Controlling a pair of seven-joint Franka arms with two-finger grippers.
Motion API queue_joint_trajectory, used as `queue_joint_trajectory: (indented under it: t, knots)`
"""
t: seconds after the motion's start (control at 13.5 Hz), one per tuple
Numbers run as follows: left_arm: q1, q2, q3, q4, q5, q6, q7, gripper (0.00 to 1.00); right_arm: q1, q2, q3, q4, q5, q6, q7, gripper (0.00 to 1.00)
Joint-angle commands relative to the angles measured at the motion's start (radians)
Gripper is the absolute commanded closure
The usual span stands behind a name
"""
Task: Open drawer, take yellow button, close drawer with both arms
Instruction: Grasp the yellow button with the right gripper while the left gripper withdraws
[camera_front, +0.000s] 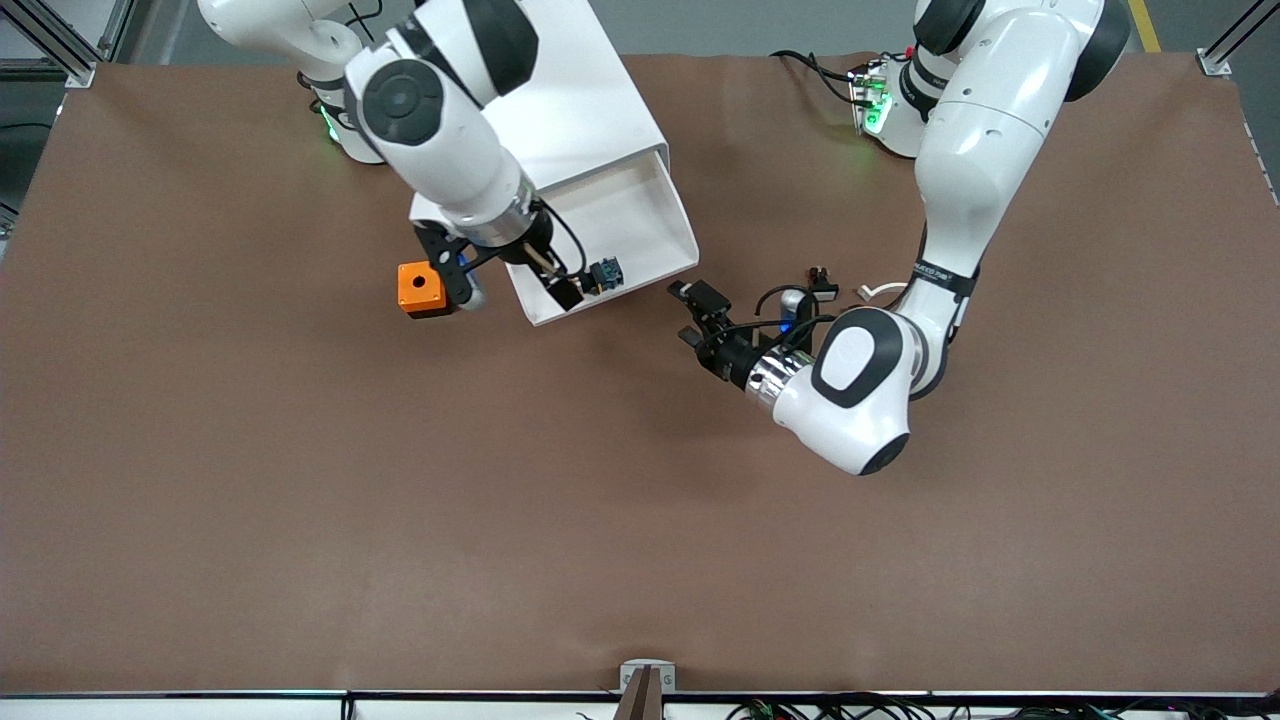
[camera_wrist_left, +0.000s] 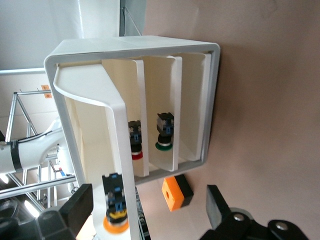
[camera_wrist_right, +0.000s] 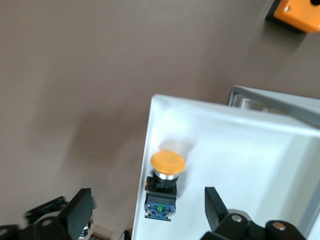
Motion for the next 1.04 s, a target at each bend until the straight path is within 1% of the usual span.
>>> queue_joint_trajectory:
  t: [0.0,0.15,0.37,0.44,0.52,0.59,0.67,0.81,0.96]
  knots:
    - [0.038,-0.025,0.011,0.025,0.04,-0.038,0.015,0.01,0.056,-0.011,-0.012,-0.076,-0.031,0.087,0.061,0.01]
    - [0.087,-0.025,0.011,0.053,0.052,-0.084,0.066,0.01,0.076,-0.004,-0.012,-0.083,-0.059,0.103,0.101,0.01]
    - [0.15,-0.039,0.012,0.053,0.074,-0.084,0.154,0.01,0.099,0.025,-0.012,-0.086,-0.065,0.139,0.138,0.01]
    - [0.157,-0.039,0.012,0.053,0.093,-0.085,0.205,0.01,0.105,0.035,-0.012,-0.086,-0.082,0.147,0.149,0.01]
    - [0.159,-0.039,0.014,0.053,0.126,-0.084,0.248,0.01,0.111,0.042,-0.012,-0.086,-0.099,0.15,0.159,0.03]
    - [0.164,-0.039,0.014,0.053,0.155,-0.084,0.283,0.01,0.113,0.051,-0.01,-0.084,-0.102,0.15,0.163,0.07]
    - [0.168,-0.04,0.014,0.053,0.175,-0.084,0.328,0.01,0.111,0.052,-0.01,-0.084,-0.102,0.149,0.161,0.16]
    - [0.17,-0.055,0.014,0.053,0.222,-0.082,0.415,0.01,0.105,0.051,-0.012,-0.077,-0.102,0.132,0.144,0.46]
    - [0.173,-0.072,0.014,0.053,0.282,-0.082,0.503,0.01,0.102,0.051,-0.012,-0.069,-0.102,0.12,0.138,0.72]
